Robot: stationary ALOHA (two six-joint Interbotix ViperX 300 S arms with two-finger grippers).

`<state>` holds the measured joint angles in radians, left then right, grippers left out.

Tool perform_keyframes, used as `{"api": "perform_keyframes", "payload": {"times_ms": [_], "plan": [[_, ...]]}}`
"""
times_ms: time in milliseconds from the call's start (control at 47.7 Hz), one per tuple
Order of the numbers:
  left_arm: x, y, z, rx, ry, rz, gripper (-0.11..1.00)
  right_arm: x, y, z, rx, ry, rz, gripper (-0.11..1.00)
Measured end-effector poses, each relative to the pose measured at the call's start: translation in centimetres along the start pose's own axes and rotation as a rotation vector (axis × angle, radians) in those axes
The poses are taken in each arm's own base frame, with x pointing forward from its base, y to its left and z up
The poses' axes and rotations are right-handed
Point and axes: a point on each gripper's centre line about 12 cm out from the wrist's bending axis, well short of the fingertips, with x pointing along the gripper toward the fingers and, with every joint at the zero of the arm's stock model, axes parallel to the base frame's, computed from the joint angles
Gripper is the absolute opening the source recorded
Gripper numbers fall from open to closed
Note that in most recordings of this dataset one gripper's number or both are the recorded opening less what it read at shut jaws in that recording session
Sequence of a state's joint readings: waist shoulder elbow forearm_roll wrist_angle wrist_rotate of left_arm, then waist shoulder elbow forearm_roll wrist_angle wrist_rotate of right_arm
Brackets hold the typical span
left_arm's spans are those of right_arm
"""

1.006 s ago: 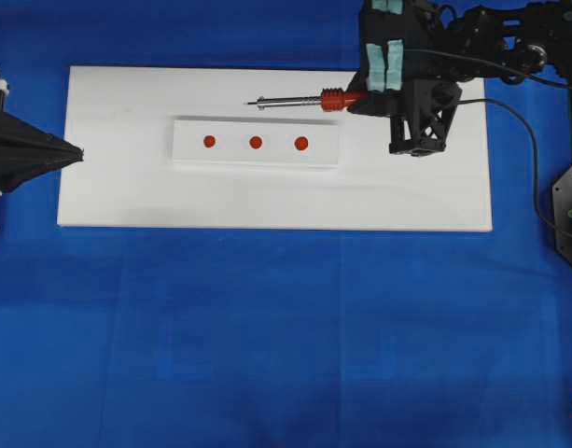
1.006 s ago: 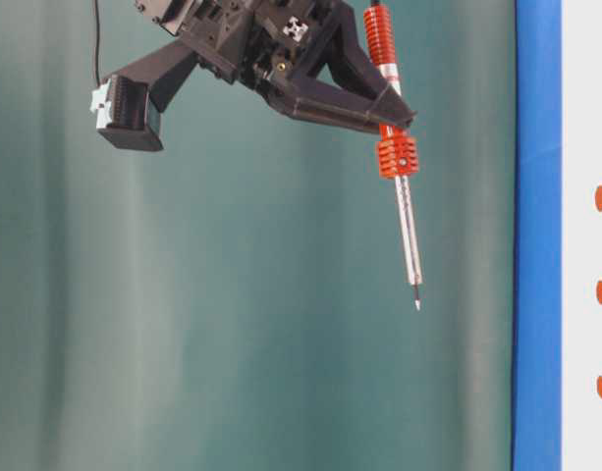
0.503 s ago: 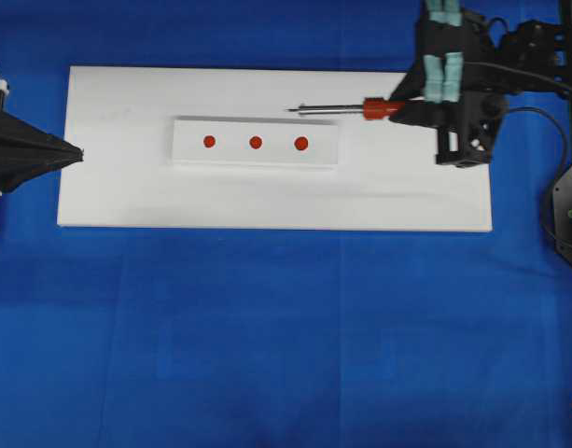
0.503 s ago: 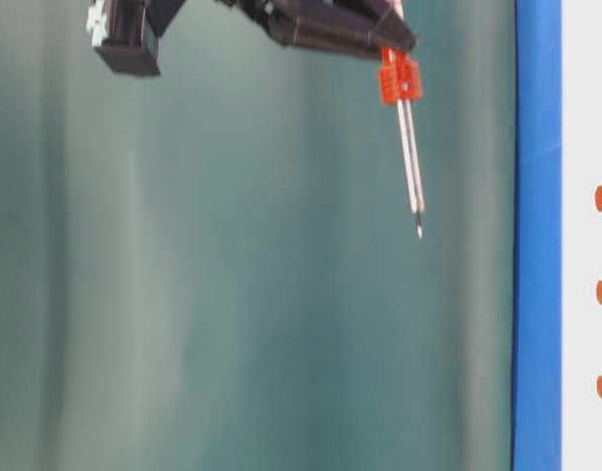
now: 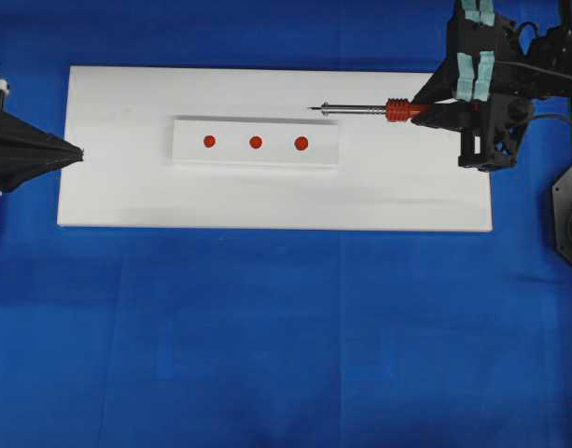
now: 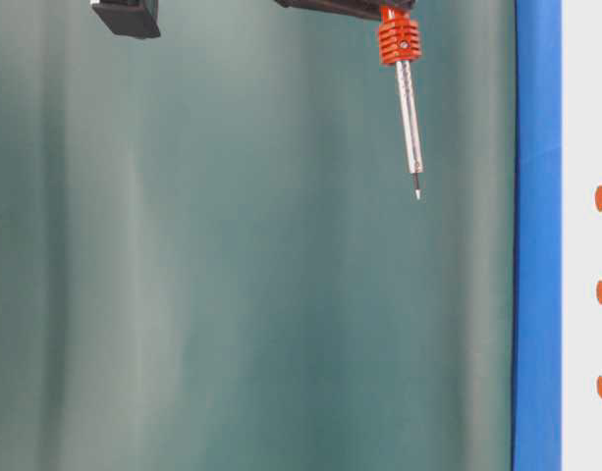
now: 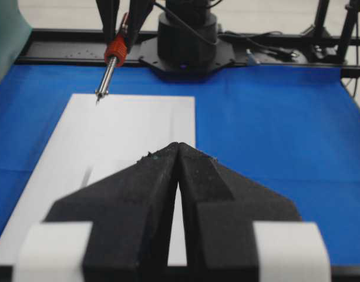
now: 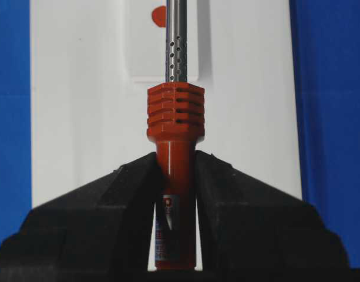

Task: Touch the tip of the soldering iron to the mark.

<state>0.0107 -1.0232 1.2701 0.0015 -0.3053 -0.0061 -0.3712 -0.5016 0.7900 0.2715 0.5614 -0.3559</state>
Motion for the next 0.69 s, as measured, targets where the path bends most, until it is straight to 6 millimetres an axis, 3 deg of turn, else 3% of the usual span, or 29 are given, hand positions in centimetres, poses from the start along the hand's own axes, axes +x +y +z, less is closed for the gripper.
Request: {"api": "perform_keyframes", "payload": {"times_ms": [692], "plan": [[0.00, -0.03, 0.00, 0.000, 0.000, -0.002, 0.00, 1.00, -0.10, -0.33, 0.005, 0.035, 0.004, 0.06]]}}
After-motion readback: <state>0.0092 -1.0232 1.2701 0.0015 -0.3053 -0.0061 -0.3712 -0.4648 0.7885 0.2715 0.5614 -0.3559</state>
